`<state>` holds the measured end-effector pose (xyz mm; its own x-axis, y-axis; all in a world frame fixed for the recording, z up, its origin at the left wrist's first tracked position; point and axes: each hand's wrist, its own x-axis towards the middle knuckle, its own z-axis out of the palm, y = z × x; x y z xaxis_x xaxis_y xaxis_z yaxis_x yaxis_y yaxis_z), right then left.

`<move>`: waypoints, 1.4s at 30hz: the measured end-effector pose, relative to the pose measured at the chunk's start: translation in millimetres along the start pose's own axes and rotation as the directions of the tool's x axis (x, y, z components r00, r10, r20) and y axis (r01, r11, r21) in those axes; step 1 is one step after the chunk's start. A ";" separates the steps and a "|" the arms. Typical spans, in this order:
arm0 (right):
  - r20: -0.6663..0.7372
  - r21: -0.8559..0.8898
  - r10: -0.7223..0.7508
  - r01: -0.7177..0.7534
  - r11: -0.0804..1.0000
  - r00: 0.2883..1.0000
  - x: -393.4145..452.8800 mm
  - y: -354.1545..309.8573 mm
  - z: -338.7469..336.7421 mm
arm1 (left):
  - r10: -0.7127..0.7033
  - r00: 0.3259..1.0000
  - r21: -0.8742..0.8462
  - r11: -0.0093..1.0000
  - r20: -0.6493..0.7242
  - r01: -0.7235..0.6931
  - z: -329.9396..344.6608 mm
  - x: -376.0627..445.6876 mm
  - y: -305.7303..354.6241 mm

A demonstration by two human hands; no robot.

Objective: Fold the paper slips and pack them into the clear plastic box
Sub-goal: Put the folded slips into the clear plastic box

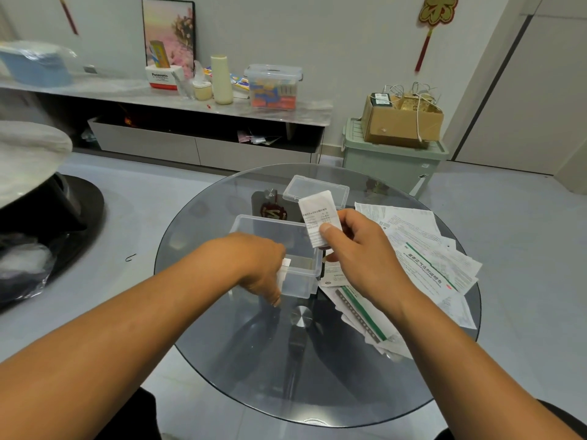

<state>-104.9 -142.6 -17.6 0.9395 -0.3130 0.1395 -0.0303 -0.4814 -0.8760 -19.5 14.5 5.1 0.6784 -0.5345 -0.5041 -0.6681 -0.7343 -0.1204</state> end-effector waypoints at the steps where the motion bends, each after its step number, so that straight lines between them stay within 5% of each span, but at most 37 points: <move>1: 0.002 0.010 0.002 -0.002 1.000 1.000 0.1 -2.7 -0.9 | 0.006 1.000 -0.013 1.000 -0.005 -0.006 0.3 -0.3 -0.3; 10: 0.111 0.121 0.087 -0.101 0.987 0.990 8.9 -23.7 9.5 | 0.029 0.999 0.022 0.999 0.021 -0.030 -0.7 0.8 -1.9; 18: 0.132 -0.048 0.105 -0.099 0.994 0.986 12.4 -31.6 16.3 | 0.045 0.976 0.134 0.991 -0.213 -0.016 17.2 -3.7 -3.6; 30: 0.167 -0.202 0.122 -0.087 0.975 0.978 16.8 -38.7 19.9 | 0.107 0.933 0.091 0.993 -0.343 -0.080 28.3 -13.9 -16.3; 33: 0.231 -0.472 0.017 0.097 0.876 0.973 21.1 -43.2 24.2 | 0.133 0.897 0.125 0.988 -0.422 -0.088 36.3 -19.5 -19.2; 38: 0.376 -0.794 -0.016 0.331 0.511 0.927 26.9 -45.0 47.3 | 0.236 0.804 0.147 0.972 -0.546 -0.185 50.1 -26.3 -32.4; 42: 0.464 -0.794 0.134 0.345 0.500 0.876 34.8 -47.0 61.3 | 0.255 0.737 0.094 0.963 -0.626 -0.253 59.3 -25.4 -49.4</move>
<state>-49.9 -80.7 0.1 0.9769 0.0414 -0.2096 0.0373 -0.9990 -0.0231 -21.9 89.1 -27.0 0.5209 -0.8433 0.1327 -0.8439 -0.5321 -0.0692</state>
